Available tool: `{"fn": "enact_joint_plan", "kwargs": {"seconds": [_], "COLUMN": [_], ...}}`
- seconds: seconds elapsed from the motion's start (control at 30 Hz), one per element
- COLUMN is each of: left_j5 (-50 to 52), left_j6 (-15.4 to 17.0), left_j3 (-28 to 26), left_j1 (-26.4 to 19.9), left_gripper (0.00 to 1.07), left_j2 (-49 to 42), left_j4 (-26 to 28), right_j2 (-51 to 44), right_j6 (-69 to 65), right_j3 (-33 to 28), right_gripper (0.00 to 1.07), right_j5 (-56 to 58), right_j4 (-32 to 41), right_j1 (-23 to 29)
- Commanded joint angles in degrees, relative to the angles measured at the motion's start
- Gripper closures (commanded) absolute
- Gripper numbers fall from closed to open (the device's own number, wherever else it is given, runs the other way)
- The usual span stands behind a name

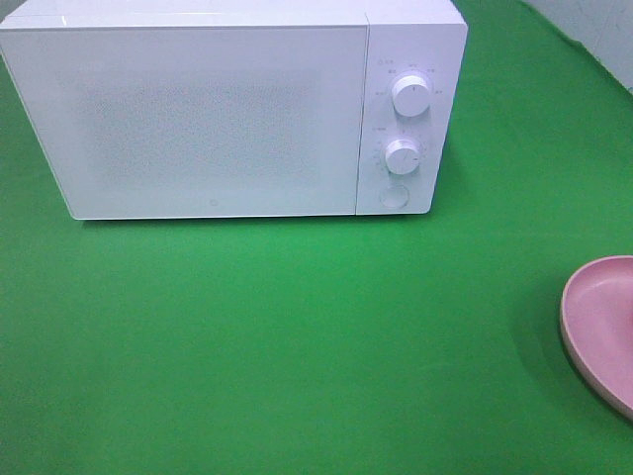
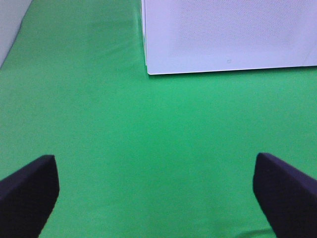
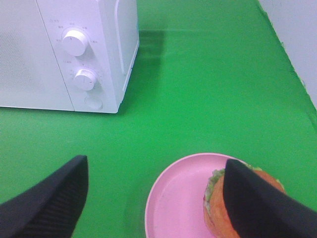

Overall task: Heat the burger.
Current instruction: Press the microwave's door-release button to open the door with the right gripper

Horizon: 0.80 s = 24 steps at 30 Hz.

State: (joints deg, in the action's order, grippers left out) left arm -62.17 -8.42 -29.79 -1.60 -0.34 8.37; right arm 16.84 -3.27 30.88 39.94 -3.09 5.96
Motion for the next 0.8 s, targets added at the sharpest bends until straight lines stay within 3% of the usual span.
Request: {"fn": "enact_joint_plan", "kwargs": {"seconds": [0.03,0.8], "left_j5": [0.69,0.69], "left_j6": [0.29,0.29], "left_j3": [0.17,0.17], "left_j1": [0.0,0.0], "left_gripper": [0.07,0.07], "left_j2": [-0.92,-0.92], "left_j4": [0.06,0.06], "right_j2": [2.81,23.72], "right_j6": [0.4,0.4], "right_j3": [0.4,0.4], "right_gripper": [0.34,0.34], "right_j5": [-4.53,-19.94], "right_j4": [0.17,0.23], "right_j1": [-0.34,-0.34]}}
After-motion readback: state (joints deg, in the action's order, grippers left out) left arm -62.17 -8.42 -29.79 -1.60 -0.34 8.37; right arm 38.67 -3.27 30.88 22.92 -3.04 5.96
